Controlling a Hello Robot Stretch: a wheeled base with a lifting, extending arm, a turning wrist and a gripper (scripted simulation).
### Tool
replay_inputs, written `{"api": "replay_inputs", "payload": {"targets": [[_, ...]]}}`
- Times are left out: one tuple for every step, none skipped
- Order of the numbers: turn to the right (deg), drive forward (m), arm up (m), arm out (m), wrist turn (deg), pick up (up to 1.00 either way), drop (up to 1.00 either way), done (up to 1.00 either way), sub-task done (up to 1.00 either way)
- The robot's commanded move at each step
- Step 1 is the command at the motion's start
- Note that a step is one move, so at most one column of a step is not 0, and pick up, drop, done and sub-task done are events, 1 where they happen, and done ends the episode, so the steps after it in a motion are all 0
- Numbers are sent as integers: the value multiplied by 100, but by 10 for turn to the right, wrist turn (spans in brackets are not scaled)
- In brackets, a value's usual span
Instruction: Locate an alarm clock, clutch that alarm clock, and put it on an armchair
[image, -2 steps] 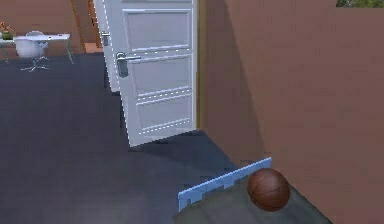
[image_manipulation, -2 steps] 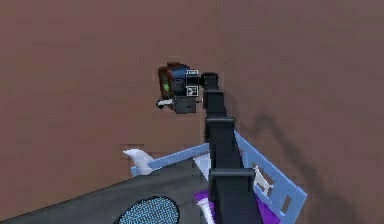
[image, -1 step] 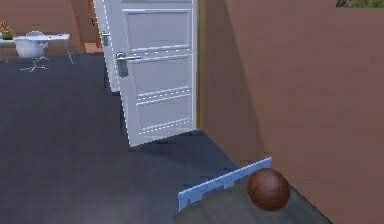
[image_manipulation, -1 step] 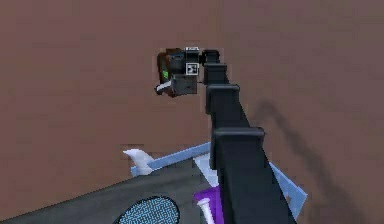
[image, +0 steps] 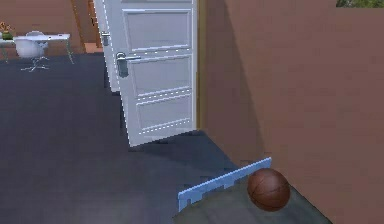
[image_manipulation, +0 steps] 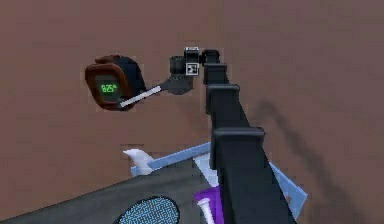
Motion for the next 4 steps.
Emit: {"api": "replay_inputs", "payload": {"targets": [[0, 0, 0, 0, -450, 0, 0, 0, 0], [0, 0, 0, 0, -270, 0, 0, 0, 0], [0, 0, 0, -40, 0, 0, 0, 0, 0], [-450, 0, 0, 0, 0, 0, 0, 0, 0]]}}
